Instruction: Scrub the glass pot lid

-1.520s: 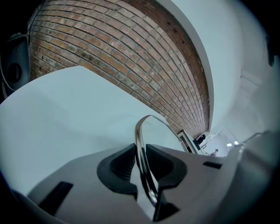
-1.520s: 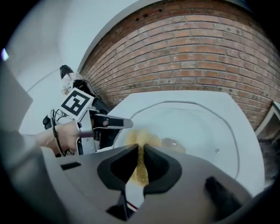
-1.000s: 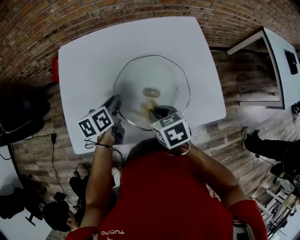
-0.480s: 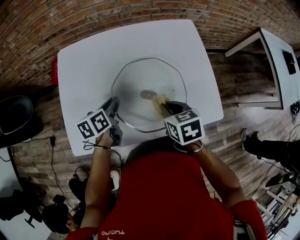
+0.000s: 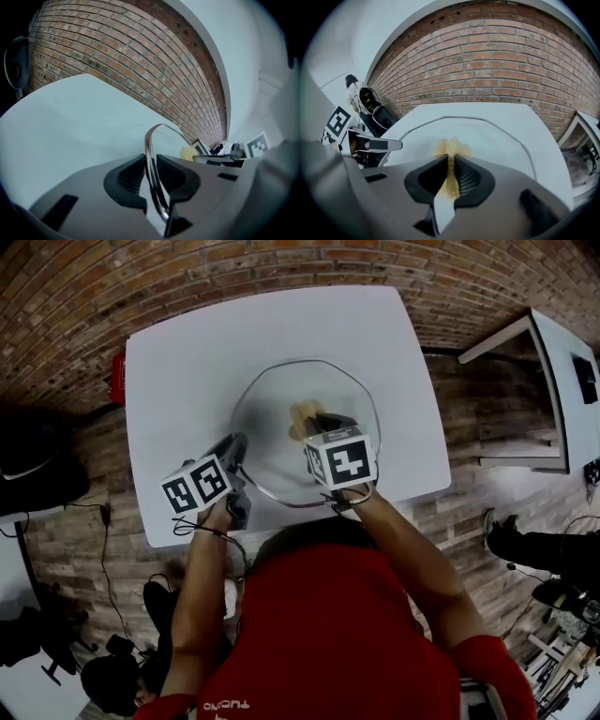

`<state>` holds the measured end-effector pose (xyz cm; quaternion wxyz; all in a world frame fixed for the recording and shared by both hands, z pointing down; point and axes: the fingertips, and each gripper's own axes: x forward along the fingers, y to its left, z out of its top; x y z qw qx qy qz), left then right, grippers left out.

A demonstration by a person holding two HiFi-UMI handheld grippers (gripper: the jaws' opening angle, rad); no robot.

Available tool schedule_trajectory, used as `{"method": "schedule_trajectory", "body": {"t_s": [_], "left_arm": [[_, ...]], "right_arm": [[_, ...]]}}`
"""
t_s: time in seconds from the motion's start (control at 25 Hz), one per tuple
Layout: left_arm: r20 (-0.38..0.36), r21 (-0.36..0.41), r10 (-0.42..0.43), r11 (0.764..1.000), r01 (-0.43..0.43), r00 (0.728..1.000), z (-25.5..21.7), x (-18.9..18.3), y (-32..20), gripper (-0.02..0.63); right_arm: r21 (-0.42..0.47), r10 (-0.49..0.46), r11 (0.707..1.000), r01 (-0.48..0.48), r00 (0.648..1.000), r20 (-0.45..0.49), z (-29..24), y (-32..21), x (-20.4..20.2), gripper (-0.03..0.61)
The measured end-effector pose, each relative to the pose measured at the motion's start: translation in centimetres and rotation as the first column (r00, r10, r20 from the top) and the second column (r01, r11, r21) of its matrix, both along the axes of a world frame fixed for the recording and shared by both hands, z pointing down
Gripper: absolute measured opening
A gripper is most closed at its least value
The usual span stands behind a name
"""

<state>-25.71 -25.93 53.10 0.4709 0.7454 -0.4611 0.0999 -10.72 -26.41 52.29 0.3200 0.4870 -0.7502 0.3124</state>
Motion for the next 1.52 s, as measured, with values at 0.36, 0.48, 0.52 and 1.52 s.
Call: {"method": "schedule_trajectory", "body": {"t_s": [0.36,0.48,0.52,1.52], "left_arm": [[0.017,0.015,0.005,1.0,-0.005,1.0,-0.1,-0.1,-0.4,0.086],[0.044,0.033,0.016,0.999,-0.018,0.999,-0.2,0.0,-0.4,0.087],[0.054,0.043,0.018,0.999,-0.02,0.998,-0.4,0.0,-0.4,0.089],[0.206,0.794,-0.045,0.591,-0.14,0.978,-24.9,4.2,1.8,0.043]], "right_arm": [[0.005,-0.024,1.0,0.024,0.999,0.021,0.3,-0.9,-0.8,0.057],[0.006,-0.048,0.999,0.048,0.997,0.061,0.0,-0.6,-1.2,0.127],[0.009,-0.056,0.998,0.056,0.996,0.069,-0.1,-0.5,-1.3,0.14],[0.737,-0.401,0.662,0.133,0.894,0.199,-21.5,2.0,-1.8,0.054]]}}
